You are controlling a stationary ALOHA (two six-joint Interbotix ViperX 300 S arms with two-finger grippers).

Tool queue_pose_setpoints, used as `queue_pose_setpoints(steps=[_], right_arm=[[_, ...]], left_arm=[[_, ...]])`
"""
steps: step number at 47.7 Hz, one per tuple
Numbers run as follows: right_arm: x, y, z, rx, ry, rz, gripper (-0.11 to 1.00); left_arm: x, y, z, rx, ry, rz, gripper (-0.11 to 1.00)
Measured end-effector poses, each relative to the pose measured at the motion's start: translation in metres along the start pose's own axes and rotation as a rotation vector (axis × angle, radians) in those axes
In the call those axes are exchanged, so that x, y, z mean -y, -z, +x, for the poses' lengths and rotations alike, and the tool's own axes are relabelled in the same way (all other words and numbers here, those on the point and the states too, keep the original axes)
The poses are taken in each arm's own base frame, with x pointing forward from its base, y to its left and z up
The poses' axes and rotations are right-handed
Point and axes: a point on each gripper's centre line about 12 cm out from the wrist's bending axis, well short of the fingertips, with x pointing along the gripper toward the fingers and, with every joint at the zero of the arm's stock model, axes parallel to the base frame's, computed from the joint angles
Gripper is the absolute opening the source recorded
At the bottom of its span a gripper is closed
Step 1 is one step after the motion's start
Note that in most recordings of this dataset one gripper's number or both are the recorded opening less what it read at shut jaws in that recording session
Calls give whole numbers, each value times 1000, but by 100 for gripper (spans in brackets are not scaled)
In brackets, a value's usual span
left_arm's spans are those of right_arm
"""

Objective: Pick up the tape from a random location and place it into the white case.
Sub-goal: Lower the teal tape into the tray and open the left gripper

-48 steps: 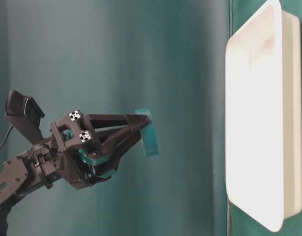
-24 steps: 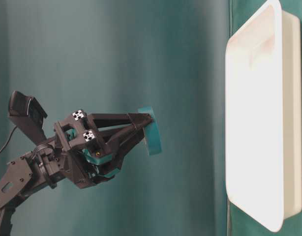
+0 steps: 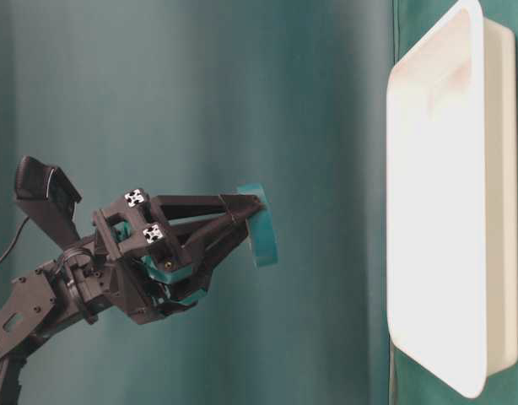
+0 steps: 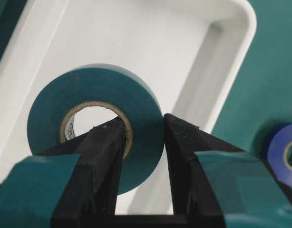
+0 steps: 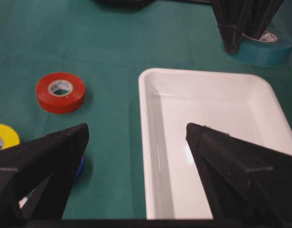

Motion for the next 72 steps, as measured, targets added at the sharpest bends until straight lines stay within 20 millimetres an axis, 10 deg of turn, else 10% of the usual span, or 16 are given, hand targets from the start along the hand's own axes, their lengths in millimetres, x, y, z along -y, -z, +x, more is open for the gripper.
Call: queue_pose_setpoints(steps=[46, 72], right_arm=[[0, 0, 1, -2, 0, 2, 93], [0, 0, 1, -2, 0, 2, 93]], left_arm=[[-7, 63, 125, -87, -3, -8, 21], [-4, 62, 128, -71, 9, -18, 24]])
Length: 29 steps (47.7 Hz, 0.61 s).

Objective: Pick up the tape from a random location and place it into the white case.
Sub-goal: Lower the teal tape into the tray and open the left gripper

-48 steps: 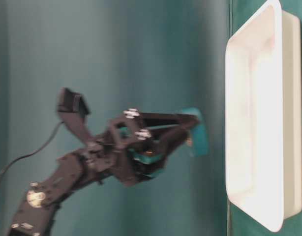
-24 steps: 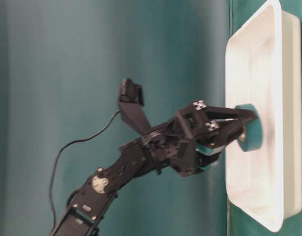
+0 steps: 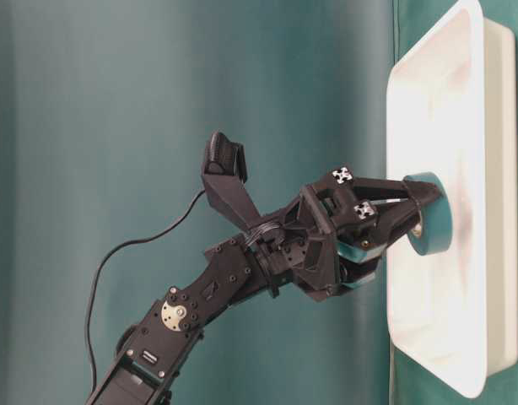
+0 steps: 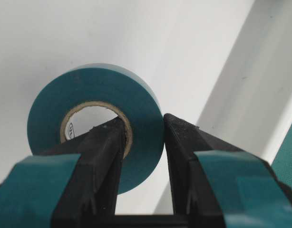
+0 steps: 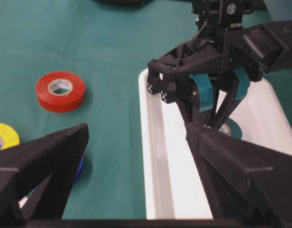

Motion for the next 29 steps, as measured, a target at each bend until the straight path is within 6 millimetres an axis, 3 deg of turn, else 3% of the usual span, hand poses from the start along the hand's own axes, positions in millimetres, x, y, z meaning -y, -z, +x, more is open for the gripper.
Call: queue_pose_setpoints(steps=[9, 13, 23, 29], right_arm=[[0, 0, 0, 0, 0, 0, 93], [0, 0, 0, 0, 0, 0, 93], [0, 0, 0, 0, 0, 0, 93], [0, 0, 0, 0, 0, 2, 93]], left_arm=[[0, -1, -1, 3, 1, 0, 79], [0, 0, 0, 0, 0, 3, 96], [1, -1, -1, 3, 1, 6, 100], [5, -7, -19, 29, 10, 14, 100]])
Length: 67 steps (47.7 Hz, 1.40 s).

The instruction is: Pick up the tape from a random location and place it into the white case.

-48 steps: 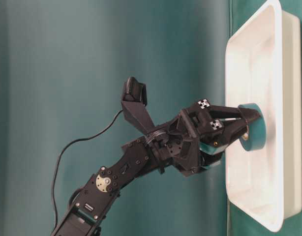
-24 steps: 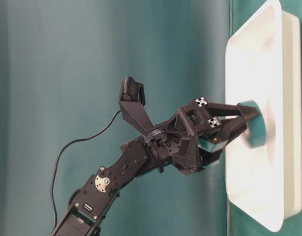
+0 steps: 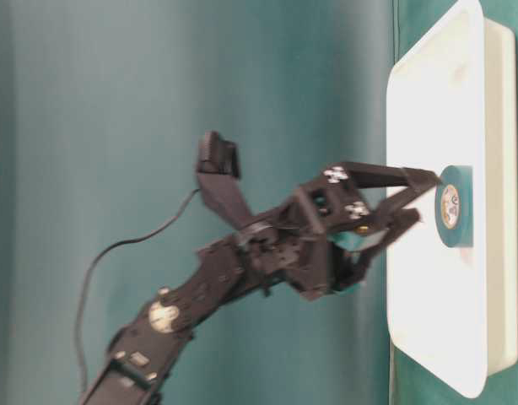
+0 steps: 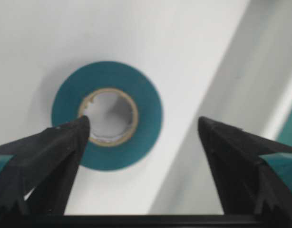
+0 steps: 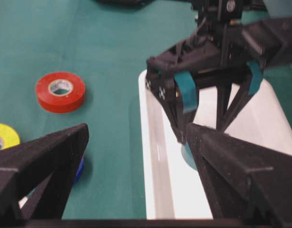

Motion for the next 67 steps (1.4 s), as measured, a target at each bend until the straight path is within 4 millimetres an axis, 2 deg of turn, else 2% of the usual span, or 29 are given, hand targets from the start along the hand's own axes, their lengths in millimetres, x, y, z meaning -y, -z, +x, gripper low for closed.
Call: queue_pose_setpoints(steps=[8, 12, 24, 30, 35, 44, 47, 55, 67], right_arm=[[0, -3, 0, -3, 0, -2, 93], [0, -4, -1, -3, 1, 0, 93], [0, -4, -1, -9, 1, -2, 93], [0, -4, -1, -8, -1, 1, 93], [0, -4, -1, -6, 1, 0, 93], [0, -5, -1, -6, 1, 2, 93], [0, -5, -1, -6, -1, 1, 93], [0, -6, -1, -2, 1, 2, 93], [0, -10, -7, 8, 1, 3, 93]], left_arm=[[9, -19, -50, 65, 19, 8, 100], [9, -22, -71, 70, 20, 8, 100], [9, -29, -116, 121, 28, 8, 100], [10, -29, -123, 135, 31, 11, 100], [21, -27, -122, 139, 49, 32, 100], [75, -18, -128, 183, 141, 148, 100], [86, -13, -127, 178, 157, 187, 100], [86, -1, -125, 162, 158, 210, 100], [78, 27, -140, 205, 178, 222, 99]])
